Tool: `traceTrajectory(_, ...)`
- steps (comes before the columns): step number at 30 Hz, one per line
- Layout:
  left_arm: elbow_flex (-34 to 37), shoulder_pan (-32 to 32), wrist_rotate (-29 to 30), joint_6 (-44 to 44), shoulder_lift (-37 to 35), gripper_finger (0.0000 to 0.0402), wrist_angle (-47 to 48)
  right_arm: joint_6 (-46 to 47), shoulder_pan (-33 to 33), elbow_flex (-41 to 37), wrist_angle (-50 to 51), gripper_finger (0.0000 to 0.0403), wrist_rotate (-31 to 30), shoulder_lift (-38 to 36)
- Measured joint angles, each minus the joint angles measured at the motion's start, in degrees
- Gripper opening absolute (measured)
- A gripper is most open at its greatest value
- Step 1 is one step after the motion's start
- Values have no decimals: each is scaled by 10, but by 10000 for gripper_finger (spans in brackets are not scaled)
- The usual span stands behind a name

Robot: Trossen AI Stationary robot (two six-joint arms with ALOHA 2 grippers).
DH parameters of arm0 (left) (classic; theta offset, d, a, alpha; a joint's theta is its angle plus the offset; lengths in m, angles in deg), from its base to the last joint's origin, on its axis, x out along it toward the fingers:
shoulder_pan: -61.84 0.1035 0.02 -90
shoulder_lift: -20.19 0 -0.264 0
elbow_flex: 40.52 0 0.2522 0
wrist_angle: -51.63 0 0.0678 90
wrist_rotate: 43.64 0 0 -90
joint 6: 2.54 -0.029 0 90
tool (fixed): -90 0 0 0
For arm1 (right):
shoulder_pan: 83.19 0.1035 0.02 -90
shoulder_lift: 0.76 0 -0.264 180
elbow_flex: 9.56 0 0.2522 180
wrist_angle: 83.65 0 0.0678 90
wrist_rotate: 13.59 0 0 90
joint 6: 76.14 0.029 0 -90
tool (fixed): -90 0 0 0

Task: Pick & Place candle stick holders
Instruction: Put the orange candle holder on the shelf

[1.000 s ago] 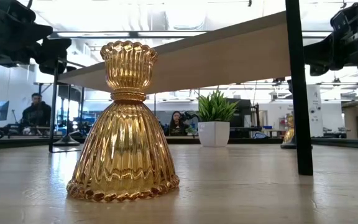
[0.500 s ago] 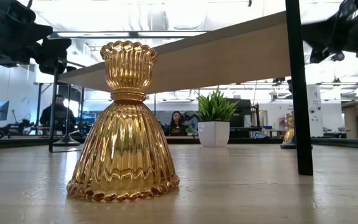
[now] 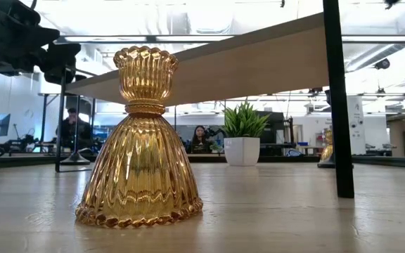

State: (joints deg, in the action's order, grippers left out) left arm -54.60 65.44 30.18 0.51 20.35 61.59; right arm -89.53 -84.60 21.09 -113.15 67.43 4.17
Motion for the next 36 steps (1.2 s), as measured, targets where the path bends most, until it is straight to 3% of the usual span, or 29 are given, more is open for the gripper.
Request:
traceTrajectory(8, 0, 0, 0, 0, 0, 195, 0, -47, 0, 251, 294, 8, 5, 153)
traceTrajectory(17, 0, 0, 0, 0, 0, 195, 0, -48, 0, 472, 511, 8, 4, 326)
traceTrajectory(21, 0, 0, 0, 0, 0, 195, 0, -34, 0, 554, 627, 8, -39, 392)
traceTrajectory(29, 0, 0, 0, 0, 0, 195, 0, 187, -14, 666, 900, 8, -210, 514)
traceTrajectory(36, 0, 0, 0, 0, 0, 195, 0, 403, -66, 685, 1074, 8, -230, 580)
